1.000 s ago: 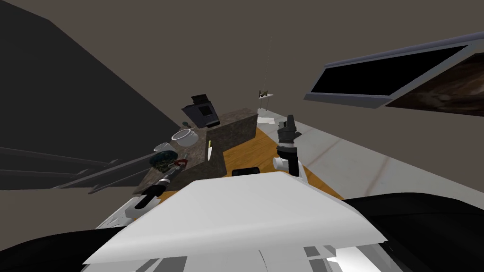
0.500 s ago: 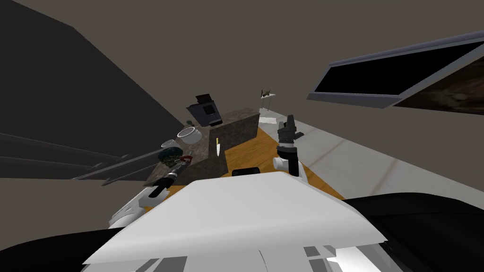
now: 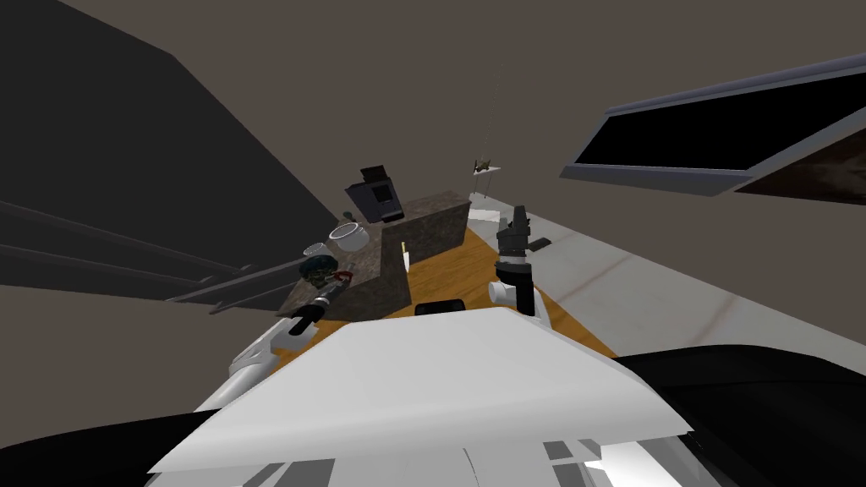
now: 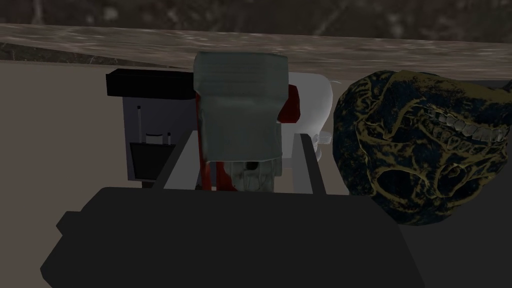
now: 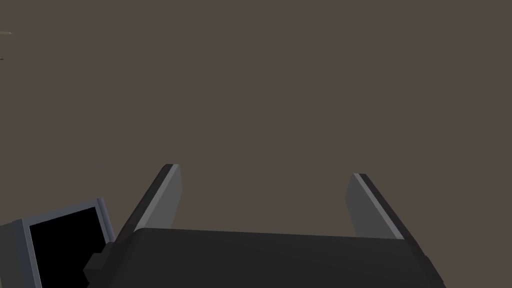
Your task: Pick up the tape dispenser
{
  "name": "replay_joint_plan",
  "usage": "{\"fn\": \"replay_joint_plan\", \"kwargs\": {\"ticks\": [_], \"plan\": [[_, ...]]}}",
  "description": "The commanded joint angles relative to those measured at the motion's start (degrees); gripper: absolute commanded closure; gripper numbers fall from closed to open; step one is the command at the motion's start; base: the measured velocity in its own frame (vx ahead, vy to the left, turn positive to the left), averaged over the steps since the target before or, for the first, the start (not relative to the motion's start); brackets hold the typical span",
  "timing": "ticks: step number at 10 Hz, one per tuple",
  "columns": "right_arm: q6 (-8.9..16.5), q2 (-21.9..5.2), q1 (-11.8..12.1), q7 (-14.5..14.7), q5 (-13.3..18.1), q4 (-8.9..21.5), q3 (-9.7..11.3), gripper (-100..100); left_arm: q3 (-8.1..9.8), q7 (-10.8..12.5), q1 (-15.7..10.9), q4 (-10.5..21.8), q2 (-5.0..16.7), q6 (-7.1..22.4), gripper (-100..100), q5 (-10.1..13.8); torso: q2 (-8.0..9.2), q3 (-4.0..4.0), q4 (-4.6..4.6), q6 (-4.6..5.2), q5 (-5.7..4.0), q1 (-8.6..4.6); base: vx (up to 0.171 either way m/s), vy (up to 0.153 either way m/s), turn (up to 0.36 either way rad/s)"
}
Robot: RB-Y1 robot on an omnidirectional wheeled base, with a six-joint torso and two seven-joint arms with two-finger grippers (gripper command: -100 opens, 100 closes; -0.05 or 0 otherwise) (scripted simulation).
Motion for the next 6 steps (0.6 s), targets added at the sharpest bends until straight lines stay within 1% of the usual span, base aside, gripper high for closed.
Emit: {"fn": "replay_joint_plan", "kwargs": {"ticks": [1,2,3,4,5,6], "plan": [[0.0,0.0,0.0,0.0,0.0,0.0,0.0,0,-0.20,0.4,-0.2,-1.8,0.2,2.5,100,-0.2,0.00,0.00,0.00,0.00,0.00,0.00,-0.026,0.023,-0.014],[0.0,0.0,0.0,0.0,0.0,0.0,0.0,0,-1.49,1.7,-1.9,-4.2,-0.1,4.4,100,-2.5,-0.09,-0.04,-0.01,0.03,-0.02,-0.10,-0.053,0.047,0.138],[0.0,0.0,0.0,0.0,0.0,0.0,0.0,0,-1.49,1.7,-1.9,-5.8,-0.1,6.5,100,-2.5,-0.05,-0.03,0.00,0.02,-0.02,-0.09,-0.060,0.048,0.074],[0.0,0.0,0.0,0.0,0.0,0.0,0.0,0,-2.78,3.0,-3.5,-8.9,-0.4,8.6,100,-4.7,0.00,0.01,0.02,0.01,-0.04,-0.10,-0.074,0.071,0.156],[0.0,0.0,0.0,0.0,0.0,0.0,0.0,0,-2.78,3.0,-3.5,-9.8,-0.4,10.5,100,-4.7,0.06,0.04,0.04,-0.01,-0.05,-0.04,-0.063,0.067,0.067],[0.0,0.0,0.0,0.0,0.0,0.0,0.0,0,-2.78,3.0,-3.5,-9.8,-0.4,11.5,100,-4.7,0.04,0.04,0.03,0.01,-0.03,-0.02,-0.031,0.034,-0.022]]}}
